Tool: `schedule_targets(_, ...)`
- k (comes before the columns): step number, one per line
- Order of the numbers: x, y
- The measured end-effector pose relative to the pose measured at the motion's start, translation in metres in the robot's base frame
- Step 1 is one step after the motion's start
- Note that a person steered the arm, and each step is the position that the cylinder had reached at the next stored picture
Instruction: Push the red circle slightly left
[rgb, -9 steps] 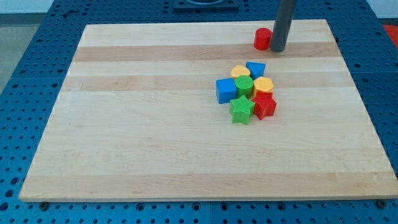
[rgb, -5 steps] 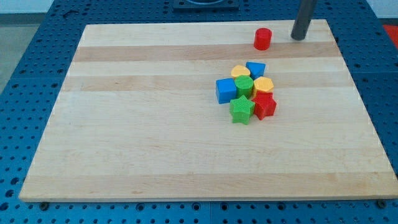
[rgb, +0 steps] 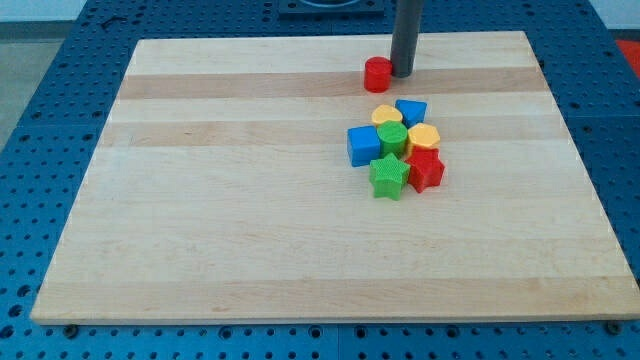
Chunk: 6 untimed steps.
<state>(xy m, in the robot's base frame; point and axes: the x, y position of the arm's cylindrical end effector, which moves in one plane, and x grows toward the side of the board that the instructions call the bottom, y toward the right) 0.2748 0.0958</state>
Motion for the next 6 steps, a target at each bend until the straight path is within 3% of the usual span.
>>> schedule_targets(2,0.025,-0.008)
schedule_targets(4,0.019,-0.037)
schedule_targets(6,0.028,-0.171)
